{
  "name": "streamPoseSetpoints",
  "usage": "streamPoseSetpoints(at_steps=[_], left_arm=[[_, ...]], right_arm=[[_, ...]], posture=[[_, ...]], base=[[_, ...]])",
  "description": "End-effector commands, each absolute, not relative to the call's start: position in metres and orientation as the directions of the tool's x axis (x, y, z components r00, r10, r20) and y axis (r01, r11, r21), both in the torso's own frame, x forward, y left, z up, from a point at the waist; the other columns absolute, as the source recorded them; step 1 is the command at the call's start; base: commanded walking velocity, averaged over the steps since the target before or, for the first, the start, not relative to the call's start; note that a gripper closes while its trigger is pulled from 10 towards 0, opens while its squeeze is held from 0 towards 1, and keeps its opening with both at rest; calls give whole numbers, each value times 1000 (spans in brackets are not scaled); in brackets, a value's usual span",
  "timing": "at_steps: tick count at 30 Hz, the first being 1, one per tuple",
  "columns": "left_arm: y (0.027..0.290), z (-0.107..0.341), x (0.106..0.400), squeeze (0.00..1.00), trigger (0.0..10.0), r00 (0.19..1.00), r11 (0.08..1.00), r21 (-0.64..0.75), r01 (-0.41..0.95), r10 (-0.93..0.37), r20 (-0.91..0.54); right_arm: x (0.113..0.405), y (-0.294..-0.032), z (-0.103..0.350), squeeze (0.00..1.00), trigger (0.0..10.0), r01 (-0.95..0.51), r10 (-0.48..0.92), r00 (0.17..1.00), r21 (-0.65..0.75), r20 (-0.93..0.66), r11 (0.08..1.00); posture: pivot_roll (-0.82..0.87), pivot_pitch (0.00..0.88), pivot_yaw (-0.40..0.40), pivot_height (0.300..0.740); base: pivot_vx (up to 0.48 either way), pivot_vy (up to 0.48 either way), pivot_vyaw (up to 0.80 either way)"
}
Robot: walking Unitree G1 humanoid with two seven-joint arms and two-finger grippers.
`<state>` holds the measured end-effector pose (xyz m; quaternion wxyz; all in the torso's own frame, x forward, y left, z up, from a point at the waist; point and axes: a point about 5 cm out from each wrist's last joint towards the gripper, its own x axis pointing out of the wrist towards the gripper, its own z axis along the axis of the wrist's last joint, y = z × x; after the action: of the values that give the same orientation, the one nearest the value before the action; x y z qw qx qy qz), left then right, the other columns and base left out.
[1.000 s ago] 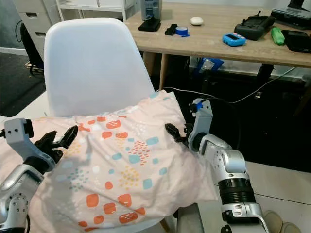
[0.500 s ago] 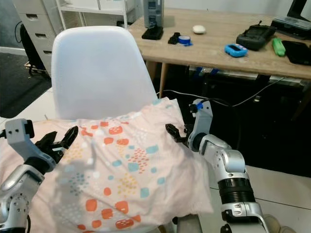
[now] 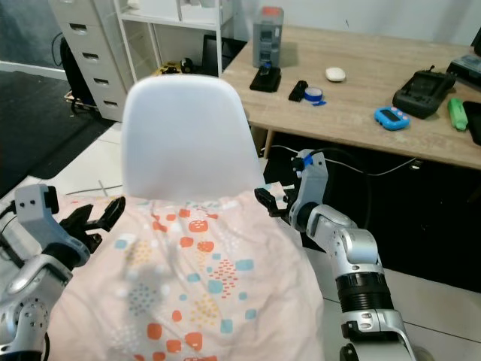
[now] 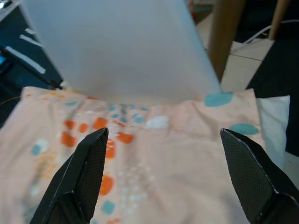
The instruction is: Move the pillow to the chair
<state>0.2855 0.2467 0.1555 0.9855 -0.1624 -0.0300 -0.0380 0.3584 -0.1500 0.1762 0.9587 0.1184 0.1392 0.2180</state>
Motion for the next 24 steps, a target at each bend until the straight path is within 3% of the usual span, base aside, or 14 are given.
streamPoseSetpoints(at_steps=[1,16,24], left_arm=[[249,153,281,0,10000,995,939,-336,77,-54,78],[249,148,282,0,10000,997,955,-290,70,-56,54],[257,106,275,0,10000,995,984,-177,-4,-13,-98]], right_arm=[[357,-153,172,0,10000,-375,444,869,293,-220,879],[357,-154,171,0,10000,-367,436,874,296,-215,882],[358,-168,147,0,10000,-296,368,890,272,-270,916]], posture=[[-145,125,-3,668],[-144,127,-1,703],[-141,119,2,732]], base=[[0,0,0],[0,0,0],[0,0,0]])
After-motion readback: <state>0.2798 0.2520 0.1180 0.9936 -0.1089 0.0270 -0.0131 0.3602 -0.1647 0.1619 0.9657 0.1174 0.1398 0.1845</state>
